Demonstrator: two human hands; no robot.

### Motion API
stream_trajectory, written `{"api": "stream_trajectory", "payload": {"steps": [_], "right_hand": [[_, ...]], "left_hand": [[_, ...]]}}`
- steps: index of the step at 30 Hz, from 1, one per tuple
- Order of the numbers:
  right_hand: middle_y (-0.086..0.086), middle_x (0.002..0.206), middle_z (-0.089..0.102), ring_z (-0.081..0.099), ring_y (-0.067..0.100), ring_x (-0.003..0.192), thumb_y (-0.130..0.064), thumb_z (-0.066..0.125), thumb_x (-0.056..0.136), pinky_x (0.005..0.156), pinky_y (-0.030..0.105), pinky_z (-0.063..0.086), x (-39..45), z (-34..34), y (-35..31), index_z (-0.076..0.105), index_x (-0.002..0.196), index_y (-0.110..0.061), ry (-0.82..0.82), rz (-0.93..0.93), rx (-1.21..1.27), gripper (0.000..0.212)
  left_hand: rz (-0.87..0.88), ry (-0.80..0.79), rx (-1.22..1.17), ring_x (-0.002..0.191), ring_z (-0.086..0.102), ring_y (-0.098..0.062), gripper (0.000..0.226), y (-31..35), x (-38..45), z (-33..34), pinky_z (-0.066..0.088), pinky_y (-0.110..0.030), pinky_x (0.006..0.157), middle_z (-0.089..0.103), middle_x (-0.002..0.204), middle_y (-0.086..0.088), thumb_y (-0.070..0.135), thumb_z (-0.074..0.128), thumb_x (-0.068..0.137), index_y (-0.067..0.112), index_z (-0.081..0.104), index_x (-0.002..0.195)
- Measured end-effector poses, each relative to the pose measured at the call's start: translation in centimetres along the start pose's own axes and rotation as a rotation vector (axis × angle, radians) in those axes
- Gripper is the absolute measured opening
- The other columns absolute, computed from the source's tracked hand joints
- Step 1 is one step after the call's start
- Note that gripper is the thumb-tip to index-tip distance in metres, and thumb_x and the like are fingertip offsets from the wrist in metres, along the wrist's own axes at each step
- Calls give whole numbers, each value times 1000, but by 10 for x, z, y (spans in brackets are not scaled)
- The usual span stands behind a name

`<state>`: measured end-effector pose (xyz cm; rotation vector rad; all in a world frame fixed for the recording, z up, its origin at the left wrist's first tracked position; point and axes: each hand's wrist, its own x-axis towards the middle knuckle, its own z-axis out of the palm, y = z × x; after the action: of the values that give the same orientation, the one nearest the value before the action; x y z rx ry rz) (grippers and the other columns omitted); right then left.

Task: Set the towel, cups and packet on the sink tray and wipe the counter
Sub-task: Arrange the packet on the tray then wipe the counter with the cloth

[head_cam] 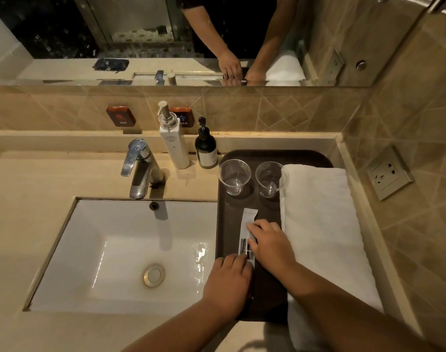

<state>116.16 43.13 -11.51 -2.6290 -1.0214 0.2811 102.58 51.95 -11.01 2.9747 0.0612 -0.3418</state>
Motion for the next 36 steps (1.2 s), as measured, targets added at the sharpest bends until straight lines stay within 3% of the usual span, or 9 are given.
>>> {"api": "stream_trajectory", "payload": {"steps": [5, 11, 17, 21, 23, 25, 28, 36], "right_hand": [[0, 139, 48, 47, 19, 118, -39, 49, 95, 95, 30, 42, 1, -15, -6, 44, 141, -24, -29, 0, -46, 49], [1, 122, 59, 53, 23, 110, -45, 43, 93, 91, 41, 39, 25, -65, -40, 57, 124, -24, -100, -154, -257, 40], [-1, 113, 63, 55, 21, 103, -51, 43, 92, 90, 43, 41, 41, -87, -84, 59, 117, -26, 26, -244, -247, 39], [3, 147, 44, 34, 27, 137, -61, 41, 90, 112, 50, 23, 29, -70, -100, 43, 138, -30, 55, -234, -231, 57], [4, 156, 31, 21, 29, 144, -66, 37, 89, 114, 53, 12, 21, -59, -105, 32, 144, -31, 34, -213, -246, 65], [4, 158, 25, 16, 30, 146, -68, 33, 88, 114, 55, 9, 15, -52, -112, 26, 146, -31, 17, -206, -249, 69], [2, 159, 24, 17, 28, 146, -69, 33, 88, 114, 54, 8, 4, -45, -126, 24, 148, -32, 12, -199, -228, 71], [3, 158, 27, 23, 27, 144, -65, 38, 90, 116, 47, 15, -37, -24, -190, 25, 148, -28, -7, -229, -179, 70]], "left_hand": [[-33, 155, -82, 130, 47, -24, 45, -14, -2, -19, 36, -41, 106, 54, 139, -5, 39, 48, 94, 20, 54, 134], [-280, 182, -36, 122, 50, -19, 41, -75, 0, -72, 36, -38, 103, 56, 135, 1, 45, 41, 98, 25, 53, 132], [-429, 327, 0, 104, 60, -16, 38, -110, -22, -111, 44, -35, 93, 65, 119, 1, 42, 42, 98, 22, 61, 124], [-505, 465, -28, 118, 56, -22, 47, -116, -52, -104, 44, -39, 98, 61, 131, -4, 47, 50, 93, 20, 56, 132], [-560, 425, -21, 135, 43, -26, 60, -119, -65, -96, 36, -46, 109, 48, 147, -5, 56, 44, 93, 22, 45, 143], [-604, 372, -15, 145, 28, -28, 68, -126, -77, -89, 24, -51, 116, 35, 157, -4, 63, 33, 92, 25, 34, 149], [-625, 338, 8, 147, 21, -27, 73, -137, -98, -85, 16, -52, 117, 27, 160, -3, 68, 22, 91, 27, 29, 150], [-640, 339, 14, 142, 32, -27, 69, -158, -178, -75, 21, -51, 115, 39, 154, -4, 64, 29, 92, 24, 38, 147]]}}
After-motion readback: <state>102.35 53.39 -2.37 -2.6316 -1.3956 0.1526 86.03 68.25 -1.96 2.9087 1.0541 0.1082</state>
